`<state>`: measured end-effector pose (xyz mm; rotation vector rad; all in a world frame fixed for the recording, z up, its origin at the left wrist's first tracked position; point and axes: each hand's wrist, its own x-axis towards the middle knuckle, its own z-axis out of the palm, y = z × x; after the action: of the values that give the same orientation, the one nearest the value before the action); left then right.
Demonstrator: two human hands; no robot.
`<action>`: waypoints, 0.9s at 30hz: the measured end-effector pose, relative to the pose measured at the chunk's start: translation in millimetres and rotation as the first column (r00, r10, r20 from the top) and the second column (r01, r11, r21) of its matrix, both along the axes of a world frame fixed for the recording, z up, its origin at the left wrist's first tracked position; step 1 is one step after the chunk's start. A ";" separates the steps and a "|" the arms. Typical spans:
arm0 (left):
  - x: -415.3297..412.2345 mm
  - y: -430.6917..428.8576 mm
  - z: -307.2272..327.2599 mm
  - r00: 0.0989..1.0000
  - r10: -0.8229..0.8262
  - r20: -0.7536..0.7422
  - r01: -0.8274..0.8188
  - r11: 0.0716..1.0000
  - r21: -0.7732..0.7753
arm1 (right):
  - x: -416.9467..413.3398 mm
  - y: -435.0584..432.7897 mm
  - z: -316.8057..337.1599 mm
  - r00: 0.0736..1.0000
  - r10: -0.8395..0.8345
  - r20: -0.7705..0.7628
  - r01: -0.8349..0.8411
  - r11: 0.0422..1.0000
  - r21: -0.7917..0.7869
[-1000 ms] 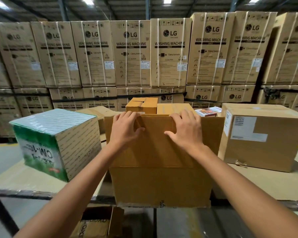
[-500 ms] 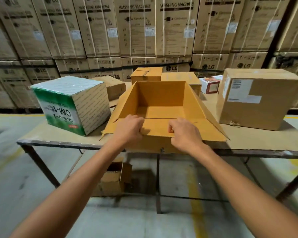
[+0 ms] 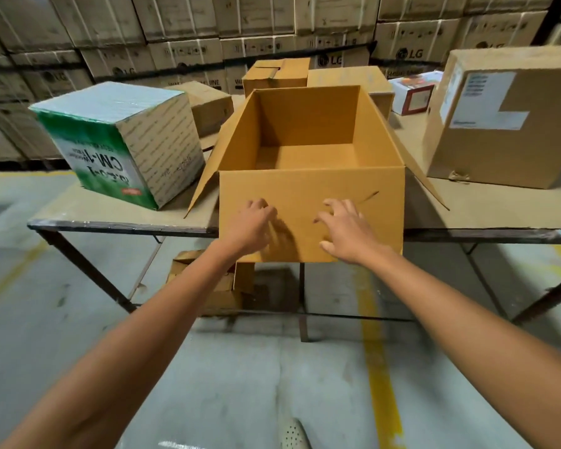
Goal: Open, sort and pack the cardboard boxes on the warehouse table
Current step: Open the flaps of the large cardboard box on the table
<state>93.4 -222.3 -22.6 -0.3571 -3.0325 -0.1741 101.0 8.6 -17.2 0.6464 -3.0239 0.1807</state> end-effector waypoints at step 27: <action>-138.8 20.2 15.1 0.977 0.115 -0.182 -0.134 0.986 -0.098 | -142.8 44.0 23.7 0.921 -0.343 -0.183 0.339 0.939 -0.054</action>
<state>-45.4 -202.1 -7.5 -0.1779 -2.8832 0.0311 -41.8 52.6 6.5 0.1158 -2.8823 0.1278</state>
